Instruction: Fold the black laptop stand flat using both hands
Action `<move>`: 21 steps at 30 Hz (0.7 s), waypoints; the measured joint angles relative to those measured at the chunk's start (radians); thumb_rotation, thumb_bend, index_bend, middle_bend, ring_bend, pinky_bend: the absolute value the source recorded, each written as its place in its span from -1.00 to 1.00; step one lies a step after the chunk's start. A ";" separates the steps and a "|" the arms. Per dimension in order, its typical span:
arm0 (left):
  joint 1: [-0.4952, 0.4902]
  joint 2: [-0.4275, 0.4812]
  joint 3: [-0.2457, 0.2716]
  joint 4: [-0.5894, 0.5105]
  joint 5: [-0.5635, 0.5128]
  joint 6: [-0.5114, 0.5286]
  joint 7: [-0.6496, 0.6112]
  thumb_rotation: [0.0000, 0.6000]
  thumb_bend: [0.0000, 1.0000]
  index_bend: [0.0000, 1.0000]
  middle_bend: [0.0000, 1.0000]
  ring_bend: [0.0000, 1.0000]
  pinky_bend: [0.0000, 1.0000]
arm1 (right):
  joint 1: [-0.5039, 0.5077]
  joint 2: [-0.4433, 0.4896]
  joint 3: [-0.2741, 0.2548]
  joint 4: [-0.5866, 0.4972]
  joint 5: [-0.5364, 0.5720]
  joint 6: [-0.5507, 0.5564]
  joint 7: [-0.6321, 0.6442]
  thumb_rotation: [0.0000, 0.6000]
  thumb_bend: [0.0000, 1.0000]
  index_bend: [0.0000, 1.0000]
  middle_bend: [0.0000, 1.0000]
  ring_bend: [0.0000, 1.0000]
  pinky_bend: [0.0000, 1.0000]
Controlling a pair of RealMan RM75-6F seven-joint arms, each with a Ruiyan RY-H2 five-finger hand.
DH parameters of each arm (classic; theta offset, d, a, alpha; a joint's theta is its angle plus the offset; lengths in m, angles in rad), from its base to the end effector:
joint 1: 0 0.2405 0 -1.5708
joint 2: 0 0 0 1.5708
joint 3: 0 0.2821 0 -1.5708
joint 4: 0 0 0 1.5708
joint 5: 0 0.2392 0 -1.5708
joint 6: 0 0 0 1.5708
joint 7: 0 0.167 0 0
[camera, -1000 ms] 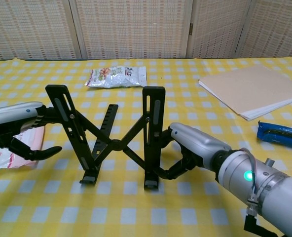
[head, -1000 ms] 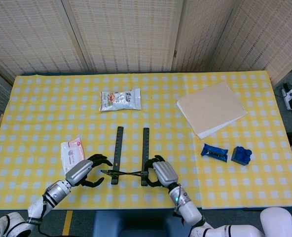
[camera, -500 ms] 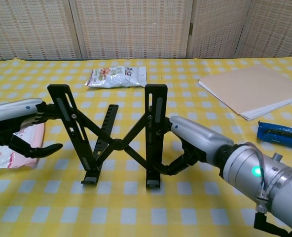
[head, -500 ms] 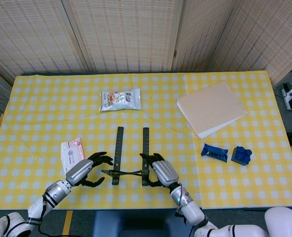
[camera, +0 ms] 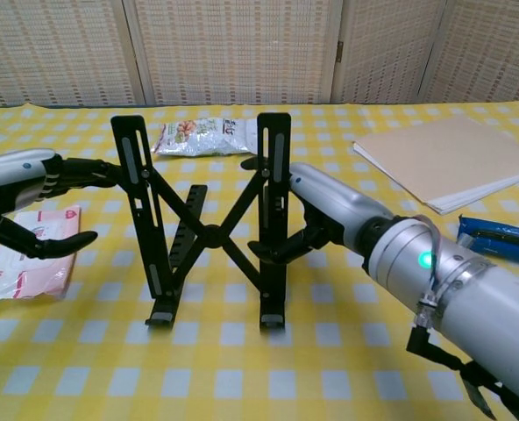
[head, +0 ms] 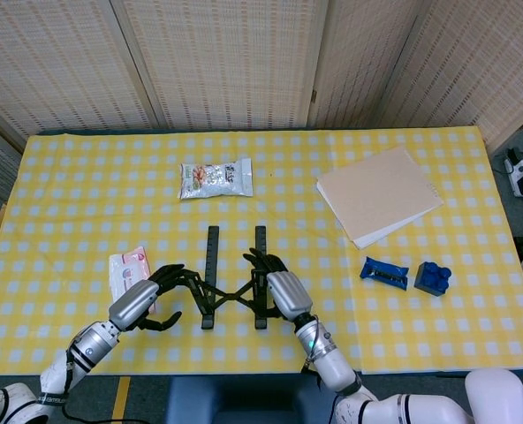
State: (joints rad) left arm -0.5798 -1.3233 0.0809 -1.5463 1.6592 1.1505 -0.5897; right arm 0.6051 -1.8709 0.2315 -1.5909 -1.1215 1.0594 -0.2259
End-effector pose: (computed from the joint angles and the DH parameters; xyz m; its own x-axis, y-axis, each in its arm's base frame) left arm -0.2200 0.2953 -0.0010 -0.0132 0.5441 0.8389 0.8994 -0.3601 0.2478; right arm -0.0827 -0.3023 -0.1305 -0.0673 -0.4331 0.8988 -0.9565 -0.2282 -0.1815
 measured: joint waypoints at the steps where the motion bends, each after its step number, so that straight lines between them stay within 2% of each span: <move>1: 0.003 0.005 0.000 -0.004 0.004 0.009 0.003 1.00 -0.03 -0.43 -0.67 -0.99 -0.92 | 0.001 -0.003 0.010 0.006 0.003 0.007 0.000 1.00 -0.18 -1.00 -0.99 -0.90 -1.00; 6: 0.016 0.026 -0.004 -0.017 0.012 0.039 0.018 1.00 -0.03 -0.43 -0.67 -0.99 -0.93 | 0.005 -0.011 0.065 0.039 0.026 0.045 0.001 1.00 -0.18 -1.00 -1.00 -0.94 -1.00; 12: 0.018 0.046 -0.018 -0.024 0.001 0.045 0.020 1.00 -0.03 -0.43 -0.67 -0.99 -0.93 | -0.003 0.029 0.105 0.033 0.040 0.082 0.014 1.00 -0.18 -1.00 -1.00 -1.00 -1.00; 17: 0.011 0.058 -0.039 -0.017 -0.024 0.033 0.036 1.00 -0.03 -0.43 -0.67 -0.98 -0.93 | -0.008 0.075 0.103 0.019 0.005 0.090 0.021 1.00 -0.18 -1.00 -1.00 -1.00 -1.00; 21: -0.010 0.065 -0.060 -0.002 -0.057 -0.014 0.100 1.00 -0.03 -0.45 -0.67 -0.96 -0.93 | -0.003 0.138 0.060 0.013 -0.085 0.079 -0.003 1.00 -0.18 -1.00 -1.00 -1.00 -1.00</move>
State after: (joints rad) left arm -0.5901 -1.2585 0.0206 -1.5485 1.6023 1.1363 -0.4900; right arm 0.6026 -1.7328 0.2914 -1.5778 -1.2063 1.1383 -0.2292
